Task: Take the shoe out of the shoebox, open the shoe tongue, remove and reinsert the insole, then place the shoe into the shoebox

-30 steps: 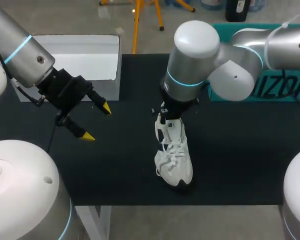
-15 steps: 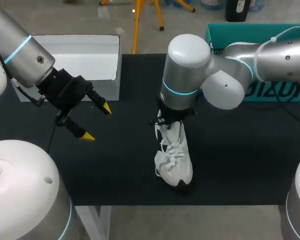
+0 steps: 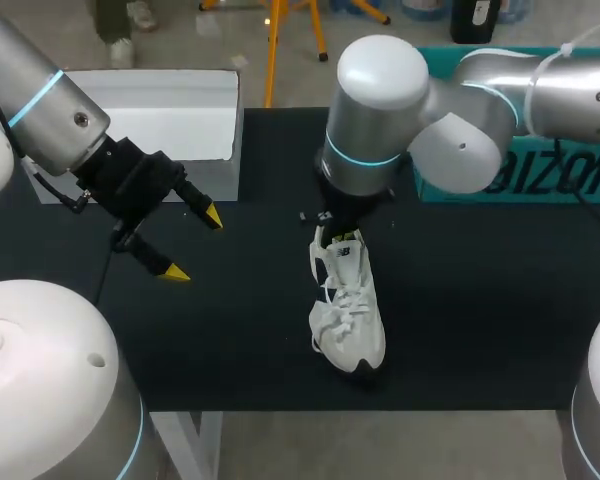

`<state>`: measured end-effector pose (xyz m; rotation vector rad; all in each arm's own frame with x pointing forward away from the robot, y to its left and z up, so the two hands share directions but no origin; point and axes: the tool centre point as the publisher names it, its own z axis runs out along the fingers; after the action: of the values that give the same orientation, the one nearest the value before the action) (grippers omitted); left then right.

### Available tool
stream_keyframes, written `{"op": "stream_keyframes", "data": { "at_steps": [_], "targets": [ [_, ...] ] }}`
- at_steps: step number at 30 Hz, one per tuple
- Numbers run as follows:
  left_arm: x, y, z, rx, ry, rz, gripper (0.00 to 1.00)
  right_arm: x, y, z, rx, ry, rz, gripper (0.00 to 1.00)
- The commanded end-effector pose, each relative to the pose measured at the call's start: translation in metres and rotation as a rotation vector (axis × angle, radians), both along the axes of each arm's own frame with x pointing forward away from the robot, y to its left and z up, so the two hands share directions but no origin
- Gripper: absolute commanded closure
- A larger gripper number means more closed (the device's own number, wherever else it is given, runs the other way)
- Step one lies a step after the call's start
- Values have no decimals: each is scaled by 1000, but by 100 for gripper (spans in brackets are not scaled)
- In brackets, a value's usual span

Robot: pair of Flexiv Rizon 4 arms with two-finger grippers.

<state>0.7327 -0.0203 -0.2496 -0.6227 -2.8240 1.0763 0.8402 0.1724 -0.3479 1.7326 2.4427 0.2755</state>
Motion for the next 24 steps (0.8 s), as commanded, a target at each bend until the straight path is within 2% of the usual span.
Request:
{"op": "stream_keyframes", "data": {
  "at_steps": [1,5,12,19,24],
  "targets": [
    [1,0,0,6,1,-1,0,-1,-3,18,-12,-4,1,100],
    [1,0,0,6,1,-1,0,5,1,7,-12,-13,7,100],
    [1,0,0,6,1,-1,0,12,1,-30,-8,19,8,100],
    [1,0,0,6,1,-1,0,15,5,-54,-15,43,25,100],
    [1,0,0,6,1,-1,0,10,5,-69,-16,86,29,100]
  ]
}}
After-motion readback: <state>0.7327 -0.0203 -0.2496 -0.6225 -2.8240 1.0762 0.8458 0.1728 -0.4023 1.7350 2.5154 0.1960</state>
